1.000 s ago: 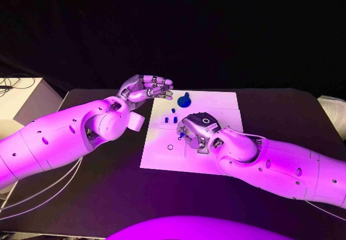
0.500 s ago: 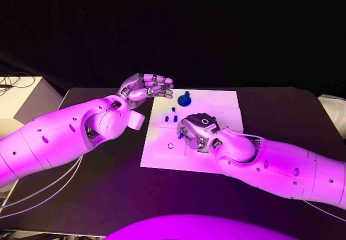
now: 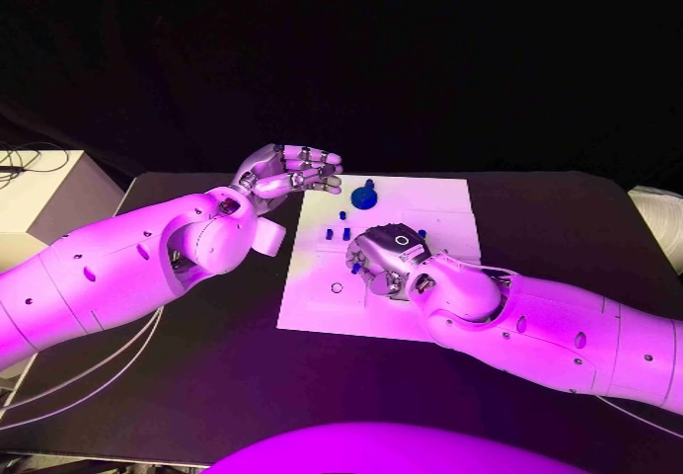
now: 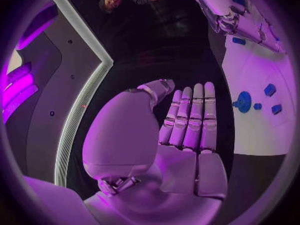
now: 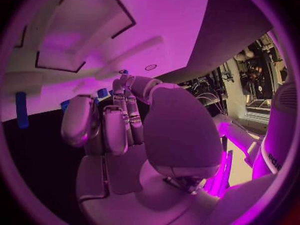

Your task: Assemble the parts on the task board

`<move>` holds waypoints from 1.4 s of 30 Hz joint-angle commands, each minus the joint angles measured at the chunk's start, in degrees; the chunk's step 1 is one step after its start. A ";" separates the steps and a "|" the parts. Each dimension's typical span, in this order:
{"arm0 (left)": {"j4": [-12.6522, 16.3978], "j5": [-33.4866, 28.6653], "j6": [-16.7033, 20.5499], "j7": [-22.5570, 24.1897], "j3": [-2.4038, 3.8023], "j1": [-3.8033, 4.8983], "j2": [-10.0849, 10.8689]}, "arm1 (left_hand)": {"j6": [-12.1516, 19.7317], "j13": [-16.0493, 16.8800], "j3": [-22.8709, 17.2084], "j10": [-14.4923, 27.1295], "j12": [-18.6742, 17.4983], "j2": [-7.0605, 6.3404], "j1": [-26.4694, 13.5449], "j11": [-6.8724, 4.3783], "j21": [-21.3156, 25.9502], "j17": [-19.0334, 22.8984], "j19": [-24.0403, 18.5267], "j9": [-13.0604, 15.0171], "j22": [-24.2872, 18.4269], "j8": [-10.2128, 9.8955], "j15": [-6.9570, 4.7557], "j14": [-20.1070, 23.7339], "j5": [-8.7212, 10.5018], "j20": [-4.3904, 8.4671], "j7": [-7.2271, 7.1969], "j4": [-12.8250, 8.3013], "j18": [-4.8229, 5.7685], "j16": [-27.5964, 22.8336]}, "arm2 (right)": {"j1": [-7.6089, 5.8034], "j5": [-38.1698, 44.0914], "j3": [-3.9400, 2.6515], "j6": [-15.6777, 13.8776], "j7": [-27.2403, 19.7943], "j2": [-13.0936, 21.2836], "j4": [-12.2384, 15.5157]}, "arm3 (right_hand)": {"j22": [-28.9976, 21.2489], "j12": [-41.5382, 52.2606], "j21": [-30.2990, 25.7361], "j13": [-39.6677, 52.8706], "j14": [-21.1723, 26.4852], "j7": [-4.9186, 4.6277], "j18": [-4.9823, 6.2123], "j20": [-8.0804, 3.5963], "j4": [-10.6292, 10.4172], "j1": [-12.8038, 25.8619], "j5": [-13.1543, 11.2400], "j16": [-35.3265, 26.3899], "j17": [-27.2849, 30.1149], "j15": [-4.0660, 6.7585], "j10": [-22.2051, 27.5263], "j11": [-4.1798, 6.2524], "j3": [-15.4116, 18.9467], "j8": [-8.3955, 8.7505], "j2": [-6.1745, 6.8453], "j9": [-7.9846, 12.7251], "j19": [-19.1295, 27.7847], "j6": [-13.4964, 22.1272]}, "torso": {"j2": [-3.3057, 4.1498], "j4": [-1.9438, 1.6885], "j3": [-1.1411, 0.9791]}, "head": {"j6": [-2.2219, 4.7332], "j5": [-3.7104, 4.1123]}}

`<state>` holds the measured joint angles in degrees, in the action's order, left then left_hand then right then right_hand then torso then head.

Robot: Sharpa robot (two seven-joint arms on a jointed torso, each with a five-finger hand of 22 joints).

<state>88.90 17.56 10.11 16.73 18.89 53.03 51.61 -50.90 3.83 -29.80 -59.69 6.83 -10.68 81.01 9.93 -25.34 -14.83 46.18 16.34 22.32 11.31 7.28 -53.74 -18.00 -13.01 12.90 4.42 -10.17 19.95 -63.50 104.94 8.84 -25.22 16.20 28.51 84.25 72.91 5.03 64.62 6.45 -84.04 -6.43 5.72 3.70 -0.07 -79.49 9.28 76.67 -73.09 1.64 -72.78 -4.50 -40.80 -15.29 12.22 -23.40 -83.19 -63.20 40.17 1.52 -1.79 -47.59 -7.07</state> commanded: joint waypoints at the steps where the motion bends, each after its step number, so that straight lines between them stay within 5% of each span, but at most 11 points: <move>1: 0.15 -0.17 -0.61 0.25 0.04 -0.01 -0.01 | 0.40 0.07 0.37 0.29 -0.20 -0.11 -0.26 0.18 0.24 -0.07 0.48 -0.08 -0.08 -0.18 0.32 -0.01 0.33 -0.03 0.31 0.08 0.00 -0.22 | 0.22 1.06 0.11 1.32 0.51 -0.24 -0.51 | -0.09 0.19 -0.19 0.05 -2.14 -0.21 -0.58 -0.13 0.35 0.08 0.29 -0.15 0.01 0.34 -1.42 1.73 0.09 -0.16 -0.37 -0.05 -0.37 -0.09 | 0.04 -0.03 0.02 | -0.06 -0.01; 21: 0.26 -0.17 -1.12 -0.08 0.04 -0.01 0.11 | 0.39 0.07 0.43 0.33 -0.17 -0.12 -0.30 0.19 0.46 -0.19 0.50 -0.09 -0.23 -0.17 0.35 0.06 0.33 -0.07 0.31 0.13 0.00 -0.41 | 0.40 2.72 0.19 1.88 0.77 -0.79 -1.17 | -0.12 0.09 -0.27 0.09 -2.13 -0.24 -0.58 -0.13 0.42 0.16 0.31 -0.20 0.05 0.32 -1.42 1.70 0.10 -0.12 -0.37 -0.09 -0.36 -0.07 | 0.02 0.04 -0.02 | -0.22 0.04; 31: 0.32 -0.17 -1.05 -0.08 0.04 -0.01 0.16 | 0.37 0.08 0.44 0.35 -0.16 -0.08 -0.30 0.19 0.56 -0.24 0.51 -0.10 -0.30 -0.16 0.36 0.08 0.32 -0.09 0.31 0.16 0.00 -0.49 | 0.40 0.88 0.24 2.48 -1.43 -0.62 -1.12 | -2.26 -1.58 -4.03 -0.70 -1.55 -0.83 -0.01 0.80 -1.05 4.04 2.17 -1.42 1.46 -0.83 3.33 0.41 3.26 2.27 2.78 0.35 0.92 3.38 | -0.01 0.04 0.01 | -0.37 -0.01; 42: 0.40 -0.17 -1.24 -0.34 0.04 -0.01 0.22 | 0.39 0.07 0.45 0.41 -0.16 -0.05 -0.29 0.20 0.70 -0.31 0.53 -0.12 -0.40 -0.17 0.38 0.11 0.31 -0.11 0.32 0.19 -0.01 -0.60 | 0.39 0.61 0.30 -0.25 -1.46 -0.27 -0.71 | -3.21 -1.53 -5.65 -1.15 -1.20 -0.98 0.26 1.18 -1.66 4.49 1.57 -1.92 2.03 -1.16 5.49 0.02 4.46 3.06 3.68 0.52 1.36 4.30 | 0.00 0.02 -0.02 | -0.37 0.19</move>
<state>89.14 17.56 9.92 16.26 18.89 53.03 51.85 -50.90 3.81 -29.64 -59.48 6.83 -10.68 81.01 10.15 -24.81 -15.15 46.39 16.26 21.91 11.31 7.32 -53.70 -18.00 -13.22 12.90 4.58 -10.18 19.53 -63.18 105.72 9.11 -24.32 15.36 28.20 83.44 69.75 3.59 59.13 5.32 -84.03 -7.36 5.73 4.84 -1.67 -75.31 11.05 74.90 -71.04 1.01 -67.58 -4.46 -36.65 -12.49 15.45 -22.93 -82.05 -59.15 40.16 1.54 -1.79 -47.98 -7.03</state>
